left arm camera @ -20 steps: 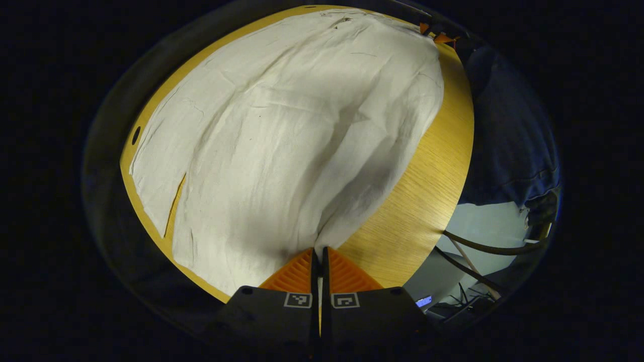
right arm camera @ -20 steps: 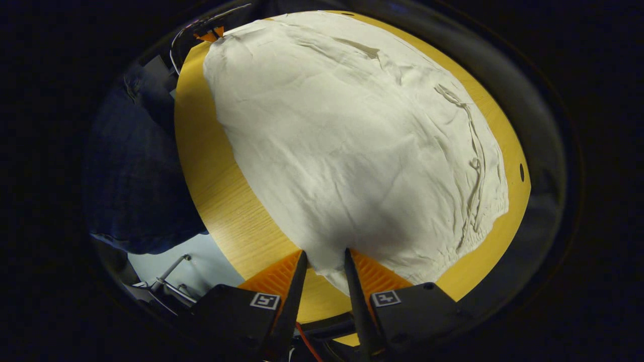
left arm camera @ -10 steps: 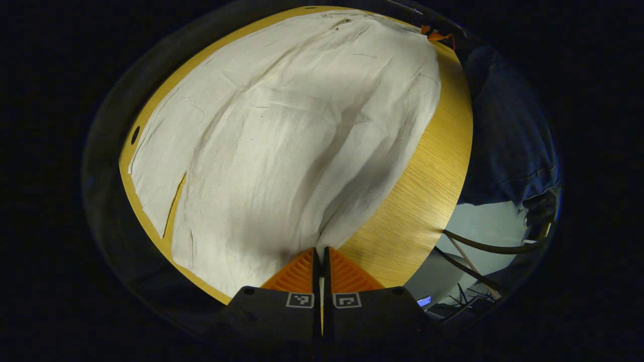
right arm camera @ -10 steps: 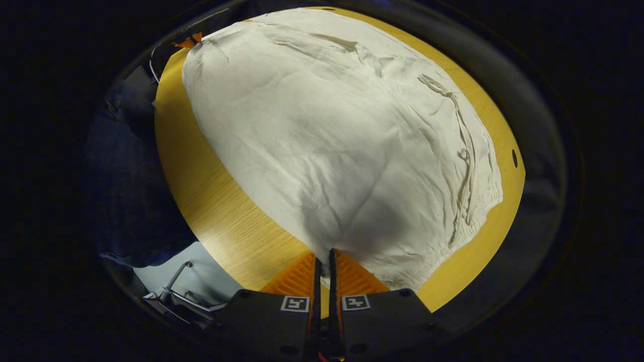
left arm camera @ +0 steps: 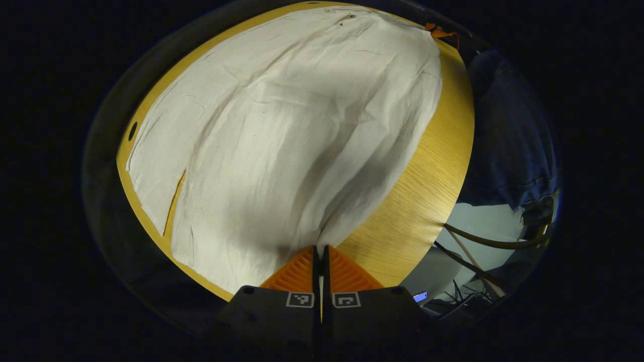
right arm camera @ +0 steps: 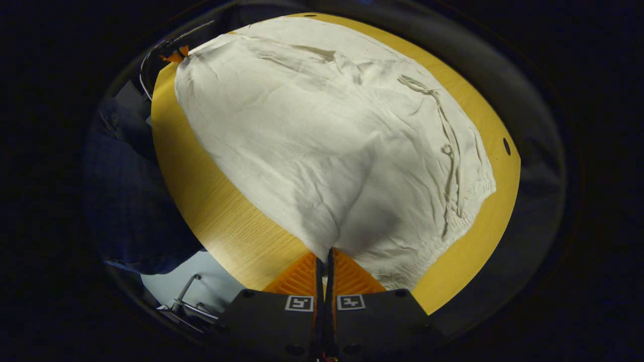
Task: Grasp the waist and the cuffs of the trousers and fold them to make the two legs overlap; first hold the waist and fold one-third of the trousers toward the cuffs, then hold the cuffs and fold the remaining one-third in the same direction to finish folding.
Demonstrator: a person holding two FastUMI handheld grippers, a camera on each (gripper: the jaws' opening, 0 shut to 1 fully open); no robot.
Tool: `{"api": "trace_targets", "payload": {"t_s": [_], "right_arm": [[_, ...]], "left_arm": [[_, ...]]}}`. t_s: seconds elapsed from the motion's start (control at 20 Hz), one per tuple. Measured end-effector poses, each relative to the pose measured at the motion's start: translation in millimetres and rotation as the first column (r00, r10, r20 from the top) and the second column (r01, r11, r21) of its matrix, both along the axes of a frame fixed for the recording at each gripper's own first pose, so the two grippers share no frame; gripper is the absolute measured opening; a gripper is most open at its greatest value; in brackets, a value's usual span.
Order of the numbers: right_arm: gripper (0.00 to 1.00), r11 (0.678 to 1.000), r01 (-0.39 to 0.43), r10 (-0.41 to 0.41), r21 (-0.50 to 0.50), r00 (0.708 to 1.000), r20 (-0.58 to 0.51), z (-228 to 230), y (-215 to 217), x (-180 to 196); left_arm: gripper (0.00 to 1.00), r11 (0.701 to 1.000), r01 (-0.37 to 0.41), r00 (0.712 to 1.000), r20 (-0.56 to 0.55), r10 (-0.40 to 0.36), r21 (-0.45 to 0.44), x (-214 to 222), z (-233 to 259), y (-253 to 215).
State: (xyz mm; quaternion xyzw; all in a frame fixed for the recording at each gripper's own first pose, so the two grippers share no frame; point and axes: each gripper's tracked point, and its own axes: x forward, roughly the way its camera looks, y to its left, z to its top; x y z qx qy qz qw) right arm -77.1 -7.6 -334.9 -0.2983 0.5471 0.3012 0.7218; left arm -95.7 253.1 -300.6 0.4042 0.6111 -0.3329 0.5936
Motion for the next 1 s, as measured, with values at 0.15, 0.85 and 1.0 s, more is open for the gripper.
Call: {"api": "trace_targets", "payload": {"t_s": [0.15, 0.85, 1.0], "right_arm": [[0.03, 0.994, 0.089, -0.094, 0.056, 0.992, 0.086, 22.8, 1.1, 23.3], [0.02, 0.929, 0.294, -0.364, 0.225, 0.832, 0.419, 118.0, 12.4, 192.2], [0.02, 0.901, 0.343, -0.431, 0.267, 0.781, 0.452, 116.9, 11.2, 232.2]], "left_arm": [[0.0, 1.0, 0.03, 0.997, 0.07, -0.03, 0.007, 32.5, 25.3, -5.8], [0.0, 0.995, -0.068, 0.809, 0.58, 0.099, -0.075, 277.9, 141.3, 5.2], [0.0, 0.979, -0.136, 0.708, 0.677, 0.202, -0.15, 334.6, 144.3, 5.0]]}}
